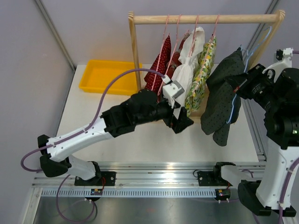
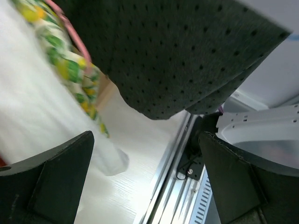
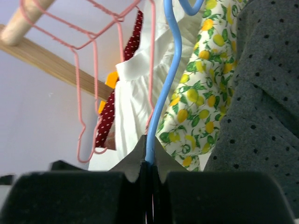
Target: Remove the skirt from the hanger
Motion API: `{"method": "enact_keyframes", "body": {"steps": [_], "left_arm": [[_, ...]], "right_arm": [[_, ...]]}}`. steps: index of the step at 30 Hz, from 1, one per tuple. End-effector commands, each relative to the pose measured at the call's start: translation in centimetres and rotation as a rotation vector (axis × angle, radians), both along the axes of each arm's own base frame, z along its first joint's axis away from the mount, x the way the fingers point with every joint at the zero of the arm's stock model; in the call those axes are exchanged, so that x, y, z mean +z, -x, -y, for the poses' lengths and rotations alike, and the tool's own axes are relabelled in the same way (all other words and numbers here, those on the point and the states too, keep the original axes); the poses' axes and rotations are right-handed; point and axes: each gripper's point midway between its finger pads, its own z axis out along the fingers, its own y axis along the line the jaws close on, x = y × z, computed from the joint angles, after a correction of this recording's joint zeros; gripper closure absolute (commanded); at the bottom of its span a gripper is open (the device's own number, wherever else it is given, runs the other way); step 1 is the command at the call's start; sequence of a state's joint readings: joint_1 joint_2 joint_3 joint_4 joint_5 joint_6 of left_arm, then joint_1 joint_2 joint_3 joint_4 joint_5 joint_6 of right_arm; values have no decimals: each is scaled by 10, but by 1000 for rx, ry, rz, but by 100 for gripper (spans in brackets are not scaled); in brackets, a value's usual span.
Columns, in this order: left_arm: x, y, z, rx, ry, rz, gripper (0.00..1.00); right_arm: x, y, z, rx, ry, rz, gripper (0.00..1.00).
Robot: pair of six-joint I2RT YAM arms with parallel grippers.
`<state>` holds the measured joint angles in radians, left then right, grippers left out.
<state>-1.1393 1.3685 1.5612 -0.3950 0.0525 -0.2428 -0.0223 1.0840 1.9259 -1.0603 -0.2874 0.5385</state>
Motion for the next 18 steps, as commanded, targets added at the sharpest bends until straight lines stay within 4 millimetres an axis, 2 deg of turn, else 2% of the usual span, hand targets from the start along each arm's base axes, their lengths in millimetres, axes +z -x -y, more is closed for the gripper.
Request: {"method": "enact_keyframes", "body": {"steps": [1, 2, 4, 5, 6, 9, 16, 18], "left_arm": [[41, 18, 28, -33, 175, 91, 1], [32, 20, 43, -51, 155, 89, 1], [25, 29, 59, -53, 137, 94, 1], [30, 33, 65, -62, 144, 100, 1], [20, 38, 78, -78, 123, 94, 1], [22, 47, 95, -108, 128, 103, 1], [20, 57, 109, -154, 152, 80, 1], [20, 70, 110, -208, 157, 69, 1]], "right_arm": [[34, 36, -8, 34, -24, 149, 100], [33, 39, -8, 31, -32, 148, 100], [31, 47, -9, 36, -38, 152, 100], [30, 49, -10, 43, -42, 150, 100], [29, 51, -11, 47, -50, 149, 100], [26, 56, -15, 64, -66, 145, 100], [25, 60, -17, 77, -66, 145, 100], [24, 61, -17, 79, -64, 145, 100]]}}
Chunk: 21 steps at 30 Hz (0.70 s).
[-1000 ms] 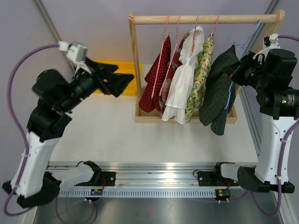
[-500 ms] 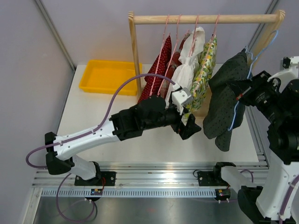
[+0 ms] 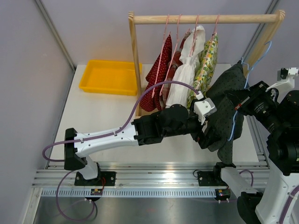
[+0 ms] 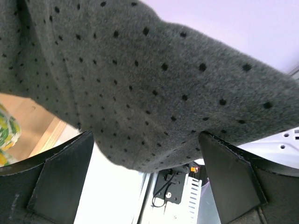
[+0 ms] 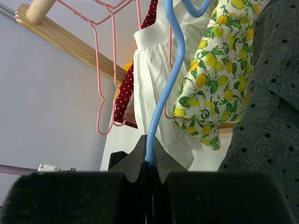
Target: Remove the skirt from the hanger
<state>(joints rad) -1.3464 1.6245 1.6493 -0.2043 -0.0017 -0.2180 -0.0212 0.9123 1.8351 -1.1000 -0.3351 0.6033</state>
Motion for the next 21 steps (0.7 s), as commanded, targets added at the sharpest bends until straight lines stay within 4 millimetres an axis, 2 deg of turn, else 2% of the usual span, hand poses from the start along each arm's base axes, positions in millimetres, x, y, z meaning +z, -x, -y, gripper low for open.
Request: {"method": "enact_keyframes", "body": {"steps": [1, 3, 4, 5, 11, 15, 21], "left_arm": [[48, 17, 3, -67, 146, 16, 1], [47, 26, 0, -99, 146, 12, 1], [41, 29, -1, -106, 137, 9, 1], [47, 32, -4, -117, 158, 12, 1], [32, 38, -6, -126, 129, -9, 1], [23, 37, -9, -103, 124, -12, 1], [22, 30, -5, -72, 143, 3, 1]], "right_arm": [[28, 4, -6, 41, 3, 122, 100], [29, 4, -7, 42, 3, 124, 100], [29, 4, -7, 44, 3, 125, 100], [30, 4, -7, 47, 1, 126, 100], [35, 5, -7, 42, 5, 136, 100], [37, 6, -8, 50, 0, 140, 100], [39, 8, -12, 73, -17, 140, 100]]}}
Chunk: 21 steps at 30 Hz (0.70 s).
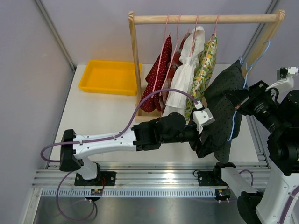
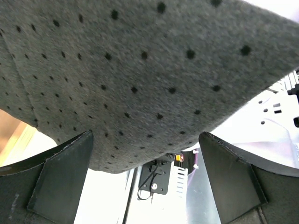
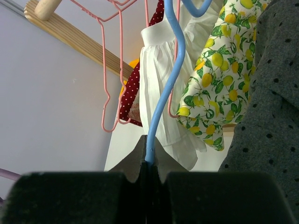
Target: Remove the skirt from the hanger
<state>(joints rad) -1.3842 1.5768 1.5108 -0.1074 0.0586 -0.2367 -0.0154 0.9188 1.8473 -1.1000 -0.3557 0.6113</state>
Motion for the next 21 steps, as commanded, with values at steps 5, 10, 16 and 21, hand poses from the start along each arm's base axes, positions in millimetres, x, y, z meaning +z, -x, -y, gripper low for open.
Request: {"method": "enact_keyframes", "body": {"steps": [5, 10, 16, 21], "left_arm": [[41, -25, 7, 130, 142, 58, 9], [43, -40, 15, 175, 154, 62, 50], [21, -36, 18, 164, 132, 5, 100], [-39, -4, -2, 117, 72, -83, 100]], "right_arm": [[37, 12, -14, 80, -32, 136, 100], [39, 15, -16, 95, -45, 142, 100], [41, 14, -15, 86, -39, 147, 100], [50, 10, -11, 65, -19, 171, 100]]}}
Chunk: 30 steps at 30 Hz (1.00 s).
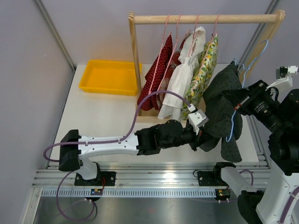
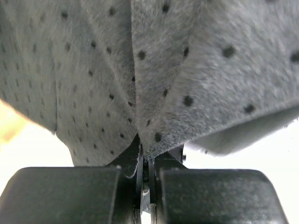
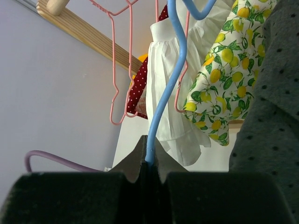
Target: Remove the skirt from the hanger
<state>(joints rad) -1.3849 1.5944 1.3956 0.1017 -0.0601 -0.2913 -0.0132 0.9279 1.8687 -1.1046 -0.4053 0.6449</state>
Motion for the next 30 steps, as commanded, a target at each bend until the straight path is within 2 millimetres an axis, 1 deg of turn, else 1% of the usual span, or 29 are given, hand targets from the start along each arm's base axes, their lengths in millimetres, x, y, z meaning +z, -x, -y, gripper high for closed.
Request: {"method": "enact_keyframes", "body": {"steps": [1, 2, 3, 4, 5, 6, 7, 9, 10, 11, 12, 13, 14, 16, 17, 18, 19, 20, 21, 22, 23, 24, 25, 26, 27, 28, 29, 30], "left_arm": [[-32, 34, -15, -24, -5, -88, 100], [-47, 43, -19, -26, -28, -103, 100], [-74, 54, -28, -28, -78, -117, 100], [-89, 66, -33, -28, -105, -140, 100], [-104, 86, -37, -26, -138, -145, 100], [-119, 96, -43, -21, -181, -152, 100], [-138, 114, -52, -10, -222, -171, 100], [-157, 130, -65, 13, -273, -204, 100], [-162, 140, -73, 32, -287, -192, 100], [-164, 143, -79, 49, -295, -193, 100], [-171, 145, -88, 83, -321, -216, 100], [-176, 144, -100, 114, -343, -207, 100], [-180, 143, -107, 136, -355, -215, 100], [-197, 136, -131, 197, -402, -227, 100], [-189, 132, -139, 213, -382, -241, 100], [-195, 127, -154, 250, -406, -256, 100], [-193, 122, -162, 281, -401, -250, 100], [-185, 116, -174, 297, -377, -262, 100], [-187, 111, -189, 330, -403, -263, 100], [-182, 105, -198, 360, -394, -249, 100], [-170, 99, -214, 376, -394, -241, 100], [-164, 97, -221, 395, -385, -248, 100], [-153, 89, -229, 432, -364, -240, 100], [-144, 82, -246, 463, -371, -246, 100], [-137, 78, -253, 480, -367, -246, 100], [-133, 71, -261, 509, -364, -236, 100], [-136, 65, -275, 542, -394, -225, 100], [-129, 62, -280, 556, -383, -232, 100]], "right_arm": [[45, 3, 1, 1, 27, 180, 100], [49, 1, 3, -9, 33, 188, 100], [51, -2, 5, -23, 37, 189, 100], [52, -4, 6, -30, 47, 194, 100], [55, -8, 7, -34, 51, 196, 100], [56, -12, 9, -43, 55, 197, 100], [57, -14, 9, -46, 59, 198, 100], [56, -25, 10, -47, 64, 195, 100], [51, -31, 10, -48, 66, 182, 100], [50, -37, 11, -52, 69, 180, 100], [50, -43, 12, -60, 75, 188, 100], [47, -49, 14, -68, 77, 178, 100], [45, -57, 15, -74, 80, 171, 100], [52, -65, 18, -88, 91, 194, 100], [51, -76, 19, -94, 97, 185, 100], [55, -81, 22, -109, 106, 198, 100], [61, -84, 23, -116, 109, 211, 100], [58, -97, 24, -119, 114, 193, 100], [61, -103, 25, -121, 116, 202, 100], [59, -114, 24, -119, 119, 192, 100], [58, -122, 25, -119, 120, 187, 100], [59, -129, 26, -126, 126, 196, 100], [52, -144, 28, -135, 130, 175, 100], [51, -153, 31, -150, 137, 176, 100], [49, -161, 33, -158, 143, 171, 100], [40, -176, 35, -163, 144, 145, 100], [38, -185, 37, -167, 142, 139, 100], [35, -191, 38, -169, 139, 131, 100]]}}
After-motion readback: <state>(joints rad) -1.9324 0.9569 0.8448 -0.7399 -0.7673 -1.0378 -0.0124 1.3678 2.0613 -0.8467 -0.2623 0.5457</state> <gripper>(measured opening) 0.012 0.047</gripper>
